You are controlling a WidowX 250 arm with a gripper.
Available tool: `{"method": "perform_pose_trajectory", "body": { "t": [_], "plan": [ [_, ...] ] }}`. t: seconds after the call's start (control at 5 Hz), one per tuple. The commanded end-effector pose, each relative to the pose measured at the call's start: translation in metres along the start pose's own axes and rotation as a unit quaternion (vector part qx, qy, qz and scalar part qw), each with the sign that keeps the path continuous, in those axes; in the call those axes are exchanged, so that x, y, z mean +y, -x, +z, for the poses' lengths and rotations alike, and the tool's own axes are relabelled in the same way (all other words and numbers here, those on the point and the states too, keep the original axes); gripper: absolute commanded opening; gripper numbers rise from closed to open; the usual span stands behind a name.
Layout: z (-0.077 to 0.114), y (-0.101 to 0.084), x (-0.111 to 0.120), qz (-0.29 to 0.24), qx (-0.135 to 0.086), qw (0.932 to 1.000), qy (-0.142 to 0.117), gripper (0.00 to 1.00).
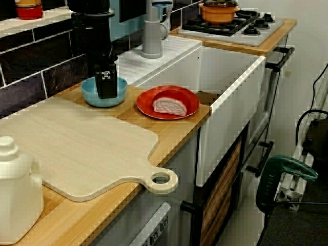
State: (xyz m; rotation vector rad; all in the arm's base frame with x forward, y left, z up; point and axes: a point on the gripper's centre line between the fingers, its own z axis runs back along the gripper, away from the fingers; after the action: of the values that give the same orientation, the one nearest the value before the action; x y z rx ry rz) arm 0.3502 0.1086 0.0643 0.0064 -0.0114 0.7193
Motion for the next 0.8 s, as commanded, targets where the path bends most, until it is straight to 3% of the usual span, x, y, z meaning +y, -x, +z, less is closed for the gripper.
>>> {"method": "perform_pose_trajectory", "body": {
  "t": [0.0,0.6],
  "plan": [
    [0.044,-0.003,0.022,-0.049,-0.044,0.9974,0.028,1.00],
    [0.055,0.035,0.037,-0.130,-0.045,0.9898,0.037,1.00]
  ]
}}
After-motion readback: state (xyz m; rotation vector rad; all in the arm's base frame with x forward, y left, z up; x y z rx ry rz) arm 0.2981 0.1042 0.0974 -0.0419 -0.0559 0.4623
